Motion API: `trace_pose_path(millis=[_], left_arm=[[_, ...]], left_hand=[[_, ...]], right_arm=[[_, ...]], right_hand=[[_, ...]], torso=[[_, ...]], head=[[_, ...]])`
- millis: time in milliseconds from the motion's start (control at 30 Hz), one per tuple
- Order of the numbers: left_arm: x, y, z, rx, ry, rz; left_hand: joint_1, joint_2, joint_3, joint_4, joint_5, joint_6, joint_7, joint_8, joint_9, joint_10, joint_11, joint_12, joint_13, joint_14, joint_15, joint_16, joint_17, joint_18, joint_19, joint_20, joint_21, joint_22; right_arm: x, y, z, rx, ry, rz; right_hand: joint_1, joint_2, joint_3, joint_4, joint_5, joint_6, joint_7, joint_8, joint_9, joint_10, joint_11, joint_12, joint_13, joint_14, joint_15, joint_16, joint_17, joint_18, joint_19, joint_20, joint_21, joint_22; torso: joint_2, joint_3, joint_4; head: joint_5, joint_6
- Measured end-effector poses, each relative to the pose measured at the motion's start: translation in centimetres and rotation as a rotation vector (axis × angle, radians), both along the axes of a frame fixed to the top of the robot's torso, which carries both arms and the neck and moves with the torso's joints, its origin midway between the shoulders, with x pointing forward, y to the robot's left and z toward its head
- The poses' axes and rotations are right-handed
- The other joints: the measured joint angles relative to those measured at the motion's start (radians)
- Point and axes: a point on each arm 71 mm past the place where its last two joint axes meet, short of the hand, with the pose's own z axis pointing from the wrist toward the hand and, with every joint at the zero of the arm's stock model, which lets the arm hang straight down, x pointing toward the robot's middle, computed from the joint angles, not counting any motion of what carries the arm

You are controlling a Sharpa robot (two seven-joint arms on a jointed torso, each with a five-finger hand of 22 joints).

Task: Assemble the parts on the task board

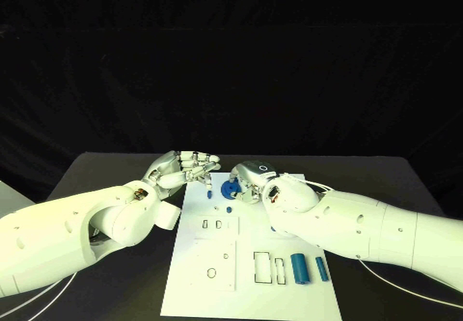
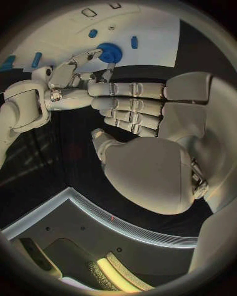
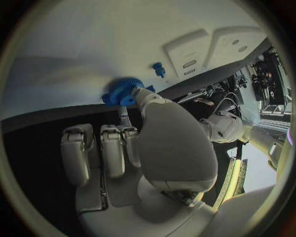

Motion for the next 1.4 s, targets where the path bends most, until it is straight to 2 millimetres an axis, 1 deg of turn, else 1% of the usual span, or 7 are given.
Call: trace_pose_path(millis=[67,167,267,400,533,667,1400], left_arm=[[0.0,0.0,0.0,0.0,0.0,0.0],[0.0,0.0,0.0,0.0,0.001,0.0],[0.0,0.0,0.0,0.001,0.001,0.0],[0.0,0.0,0.0,0.001,0.001,0.0],[0.0,0.0,0.0,0.001,0.002,-0.001],[0.0,0.1,0.0,0.001,0.002,-0.001],[0.1,0.2,-0.1,0.002,0.004,-0.003]], left_hand=[[0.0,0.0,0.0,0.0,0.0,0.0,0.0,0.0,0.0,0.0,0.0,0.0,0.0,0.0,0.0,0.0,0.0,0.0,0.0,0.0,0.0,0.0],[0.0,0.0,0.0,0.0,0.0,0.0,0.0,0.0,0.0,0.0,0.0,0.0,0.0,-0.002,0.002,0.0,0.0,0.0,-0.003,0.002,0.004,0.001],[0.0,0.0,0.0,0.0,0.0,0.0,0.0,0.0,0.002,0.0,0.0,0.0,0.0,-0.004,0.004,0.0,0.0,0.0,-0.008,0.0,0.007,0.003],[0.0,0.0,0.0,0.0,0.0,0.0,0.0,0.0,0.002,0.0,0.0,0.0,0.0,-0.004,0.004,0.0,0.0,0.0,-0.007,0.0,0.007,0.003],[0.0,0.0,0.0,0.0,0.0,0.0,0.0,0.0,0.002,0.0,0.0,0.0,0.0,-0.004,0.004,0.0,0.0,0.0,-0.007,0.0,0.007,0.003],[0.0,0.0,0.0,0.0,0.0,0.0,0.0,0.0,0.001,0.0,0.0,0.0,0.0,-0.004,0.004,0.0,0.0,0.0,-0.008,0.0,0.007,0.003],[0.0,0.0,0.0,0.0,0.0,0.0,0.0,0.0,0.002,0.0,0.0,0.0,0.0,-0.004,0.004,0.0,0.0,0.0,-0.007,0.0,0.007,0.004]], right_arm=[[0.1,0.0,0.0,-0.003,0.001,-0.001],[0.2,-0.1,-0.1,-0.007,0.003,-0.001],[0.2,-0.1,-0.1,-0.01,0.005,-0.001],[0.2,-0.3,-0.2,-0.012,0.01,0.001],[0.2,-0.5,-0.2,-0.017,0.019,0.005],[0.2,-0.7,-0.2,-0.02,0.027,0.009],[0.1,-1.4,-0.5,-0.029,0.079,-0.011]], right_hand=[[-0.014,-0.014,0.004,-0.001,-0.014,-0.006,0.005,-0.017,0.014,0.0,0.004,0.0,0.0,0.0,0.0,0.0,0.0,0.0,0.0,0.0,0.0,0.0],[-0.037,-0.02,0.009,-0.001,-0.044,-0.048,0.014,-0.043,0.004,-0.002,0.013,0.0,0.0,0.0,0.011,0.0,0.0,0.0,-0.001,0.007,0.0,0.0],[-0.061,-0.028,-0.003,0.009,-0.036,-0.073,0.019,-0.064,-0.007,0.002,0.016,0.0,0.0,0.0,0.019,0.0,0.0,0.0,0.002,0.013,0.0,0.0],[-0.065,-0.033,-0.015,0.014,-0.028,-0.076,0.022,-0.07,-0.008,-0.002,0.02,0.0,0.0,0.0,0.019,0.0,0.0,0.0,0.002,0.013,0.0,0.0],[-0.134,-0.023,-0.043,0.033,0.034,-0.06,0.019,-0.071,-0.004,-0.002,0.02,0.0,0.0,0.0,0.019,0.004,0.0,0.0,-0.002,0.017,0.0,0.0],[-0.165,-0.012,-0.054,0.035,0.06,-0.046,0.014,-0.071,0.0,-0.001,0.02,0.0,0.0,0.0,0.019,0.004,0.0,0.0,-0.002,0.017,0.0,0.0],[-0.186,0.009,-0.054,0.035,0.075,-0.027,0.009,-0.063,0.004,-0.001,0.02,0.0,0.001,0.0,0.018,0.004,0.001,0.0,-0.002,0.016,0.0,0.001]], torso=[[0.0,-0.0001,0.0002],[0.0,-0.0003,0.0005],[0.0,-0.0003,0.0006],[0.0,-0.0003,0.0002],[0.0,-0.0002,0.0002],[0.0,0.0001,0.0002],[0.0,0.0004,0.0006]], head=[[0.0,0.0],[0.0,0.001],[0.0,0.002],[0.0,0.002],[0.0,0.0],[0.002,-0.002],[0.001,-0.006]])
